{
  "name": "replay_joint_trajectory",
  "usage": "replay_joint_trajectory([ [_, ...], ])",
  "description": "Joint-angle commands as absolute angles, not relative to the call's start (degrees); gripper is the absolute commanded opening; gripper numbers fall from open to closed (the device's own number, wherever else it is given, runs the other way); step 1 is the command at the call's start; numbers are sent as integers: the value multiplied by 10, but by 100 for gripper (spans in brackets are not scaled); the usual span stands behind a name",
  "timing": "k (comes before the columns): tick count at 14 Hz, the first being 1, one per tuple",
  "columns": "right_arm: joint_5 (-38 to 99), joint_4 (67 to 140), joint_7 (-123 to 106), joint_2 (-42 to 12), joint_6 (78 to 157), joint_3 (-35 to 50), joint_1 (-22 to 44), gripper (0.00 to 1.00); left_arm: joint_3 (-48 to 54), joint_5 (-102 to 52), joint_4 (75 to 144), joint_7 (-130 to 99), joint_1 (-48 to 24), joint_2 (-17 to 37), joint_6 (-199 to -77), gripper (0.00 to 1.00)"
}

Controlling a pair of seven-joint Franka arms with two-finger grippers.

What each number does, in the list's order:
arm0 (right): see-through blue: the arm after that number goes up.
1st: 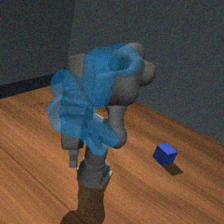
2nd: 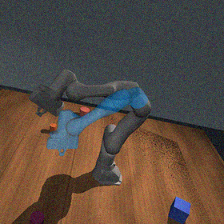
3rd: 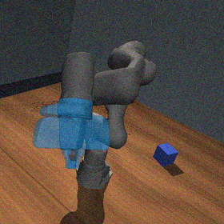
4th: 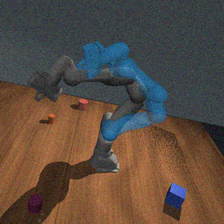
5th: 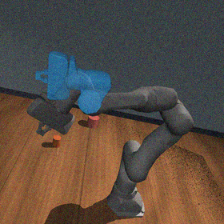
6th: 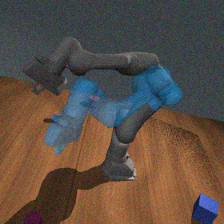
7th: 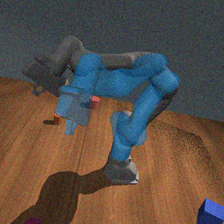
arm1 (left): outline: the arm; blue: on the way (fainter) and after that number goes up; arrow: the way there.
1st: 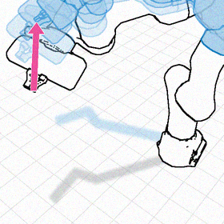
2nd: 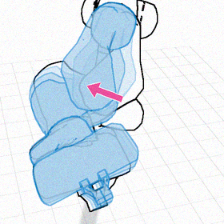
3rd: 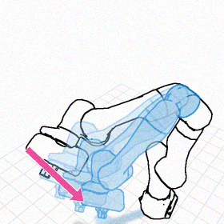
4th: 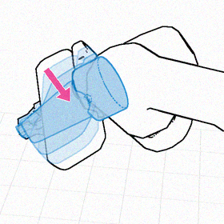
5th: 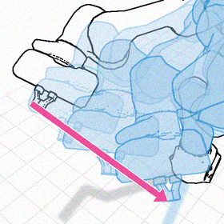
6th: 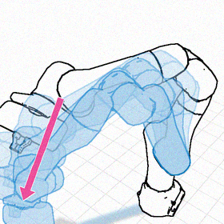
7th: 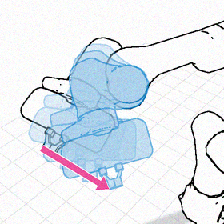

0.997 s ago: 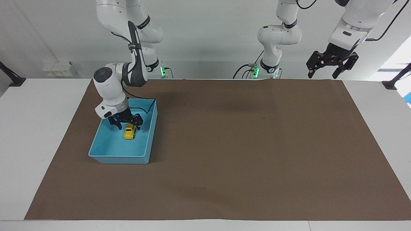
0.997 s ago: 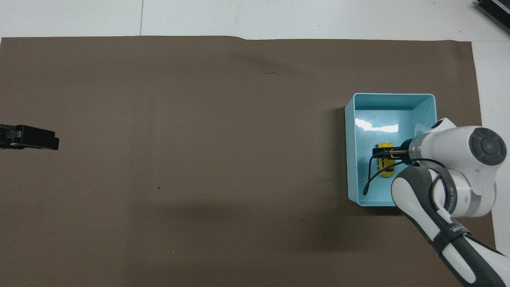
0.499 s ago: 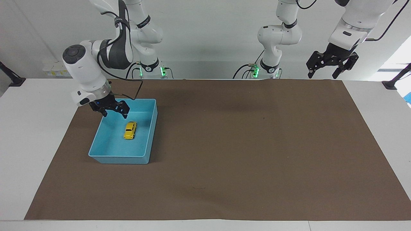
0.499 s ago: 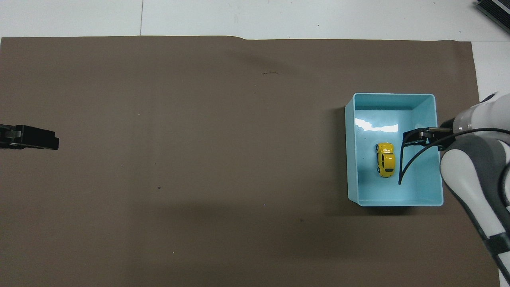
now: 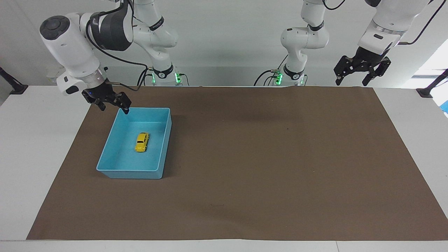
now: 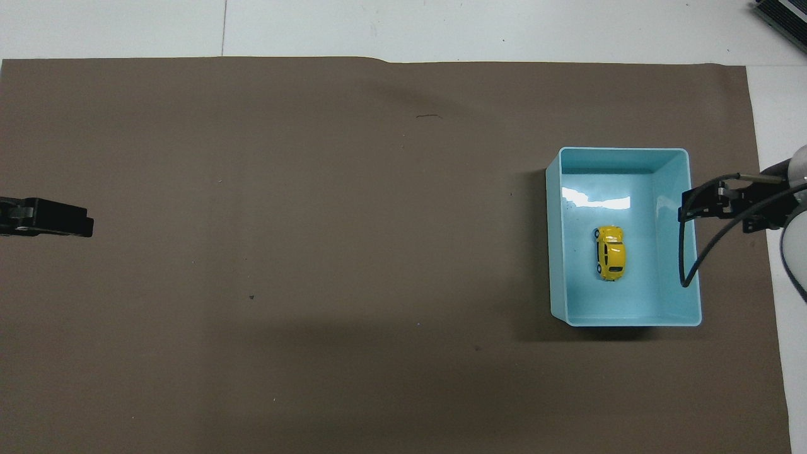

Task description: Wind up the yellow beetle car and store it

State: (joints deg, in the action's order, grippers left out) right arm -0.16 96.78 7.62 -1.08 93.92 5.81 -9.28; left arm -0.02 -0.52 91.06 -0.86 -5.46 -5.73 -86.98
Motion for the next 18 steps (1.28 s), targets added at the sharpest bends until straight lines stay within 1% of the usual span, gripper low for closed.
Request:
replay_joint_trajectory([
  [1, -13, 923, 112, -15, 887, 69, -91, 100, 6, -1, 911, -1, -45, -62, -862, 100],
  [5, -13, 911, 103, -6, 854, 69, -92, 100, 6, -1, 911, -1, -45, -62, -862, 100],
  [8, -12, 860, 100, -6, 819, 71, -92, 100, 6, -1, 911, -1, -45, -62, -862, 100],
  [9, -12, 856, 88, -6, 811, 69, -92, 100, 6, -1, 911, -1, -45, -62, -862, 100],
  [11, -11, 856, 75, -1, 811, 69, -92, 100, 6, -1, 911, -1, -45, -61, -862, 100],
  [14, -7, 883, 73, 25, 818, 70, -92, 100, 6, -1, 911, -1, -45, -62, -862, 100],
  [18, -11, 904, 73, 37, 840, 71, -91, 100, 6, -1, 911, -1, -45, -62, -862, 100],
])
